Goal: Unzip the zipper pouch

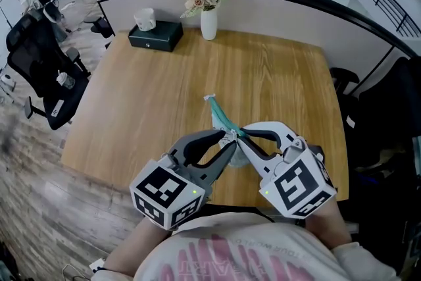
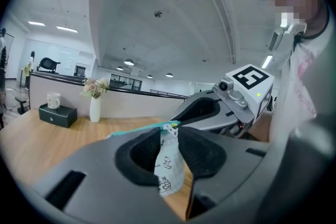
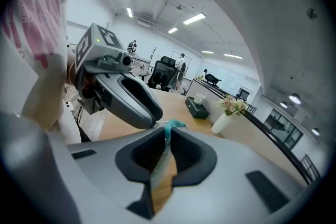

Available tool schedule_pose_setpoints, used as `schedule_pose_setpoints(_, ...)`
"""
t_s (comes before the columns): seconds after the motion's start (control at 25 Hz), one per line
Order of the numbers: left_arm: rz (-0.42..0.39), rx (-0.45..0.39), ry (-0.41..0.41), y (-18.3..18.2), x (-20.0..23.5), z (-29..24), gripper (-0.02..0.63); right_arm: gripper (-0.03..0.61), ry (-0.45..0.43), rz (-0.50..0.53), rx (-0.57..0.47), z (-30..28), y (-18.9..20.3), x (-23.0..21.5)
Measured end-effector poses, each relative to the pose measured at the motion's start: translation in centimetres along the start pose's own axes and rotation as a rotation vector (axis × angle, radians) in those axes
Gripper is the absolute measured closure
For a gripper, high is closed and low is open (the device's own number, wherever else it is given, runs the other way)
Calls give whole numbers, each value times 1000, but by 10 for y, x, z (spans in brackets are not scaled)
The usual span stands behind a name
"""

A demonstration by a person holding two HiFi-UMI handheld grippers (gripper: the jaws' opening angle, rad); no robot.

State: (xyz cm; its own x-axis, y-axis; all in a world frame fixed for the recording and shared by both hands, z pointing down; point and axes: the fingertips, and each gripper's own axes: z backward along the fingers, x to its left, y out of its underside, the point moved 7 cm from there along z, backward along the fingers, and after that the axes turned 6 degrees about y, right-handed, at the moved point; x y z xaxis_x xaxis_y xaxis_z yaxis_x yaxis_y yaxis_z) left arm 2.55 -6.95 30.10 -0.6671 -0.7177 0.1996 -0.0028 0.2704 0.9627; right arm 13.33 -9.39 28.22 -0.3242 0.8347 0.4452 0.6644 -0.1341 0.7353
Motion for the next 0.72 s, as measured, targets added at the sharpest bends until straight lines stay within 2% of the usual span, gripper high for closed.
schedule_pose_setpoints(0.16, 5, -12, -26, 1, 5, 4, 509, 543, -18, -11, 1, 0, -3, 2)
schedule_pose_setpoints(0.72, 4, -22, -16, 1, 10, 7, 515, 542, -35, -2, -27, -4, -5, 4)
